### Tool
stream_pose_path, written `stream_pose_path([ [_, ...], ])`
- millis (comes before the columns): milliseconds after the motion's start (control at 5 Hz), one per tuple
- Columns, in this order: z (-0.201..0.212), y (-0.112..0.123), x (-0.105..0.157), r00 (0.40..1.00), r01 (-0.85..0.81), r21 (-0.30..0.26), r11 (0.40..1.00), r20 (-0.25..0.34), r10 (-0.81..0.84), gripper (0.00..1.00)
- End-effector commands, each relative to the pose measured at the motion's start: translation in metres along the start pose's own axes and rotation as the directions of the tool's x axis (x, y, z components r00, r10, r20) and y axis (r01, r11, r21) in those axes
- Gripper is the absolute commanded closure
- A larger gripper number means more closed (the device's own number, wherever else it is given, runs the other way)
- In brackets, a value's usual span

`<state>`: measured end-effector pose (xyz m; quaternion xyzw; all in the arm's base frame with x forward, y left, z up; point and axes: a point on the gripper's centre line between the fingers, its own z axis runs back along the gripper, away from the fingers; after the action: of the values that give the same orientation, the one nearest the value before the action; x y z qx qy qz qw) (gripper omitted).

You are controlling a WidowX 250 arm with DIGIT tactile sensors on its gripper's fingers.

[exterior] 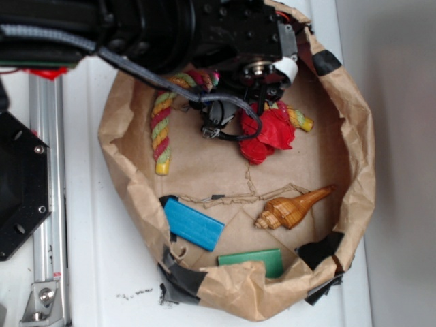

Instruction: Grab the multicolored rope.

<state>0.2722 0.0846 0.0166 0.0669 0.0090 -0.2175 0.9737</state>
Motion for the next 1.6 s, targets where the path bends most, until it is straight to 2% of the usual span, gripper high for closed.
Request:
stream_pose_path([
  [0,0.006,-0.010,0.005,1.000,0.004,0.035,0.999,0.027,-0.005,1.00],
  [400,0.006,-0.017,0.007,0.999,0.013,0.046,0.999,0.031,-0.014,1.00],
  [600,0.038,-0.023,0.006,0.998,-0.050,0.058,0.997,0.040,0.048,1.00],
  [800,0.091,-0.035,0.019,0.975,-0.217,0.003,0.976,0.040,0.217,1.00],
  [1000,0.144,-0.042,0.024,0.954,-0.294,-0.010,0.956,0.060,0.294,1.00],
  [1200,0.163,-0.046,0.022,0.950,-0.308,-0.003,0.951,0.044,0.308,1.00],
  [1400,0.165,-0.048,0.022,0.948,-0.315,-0.023,0.949,0.044,0.316,1.00],
])
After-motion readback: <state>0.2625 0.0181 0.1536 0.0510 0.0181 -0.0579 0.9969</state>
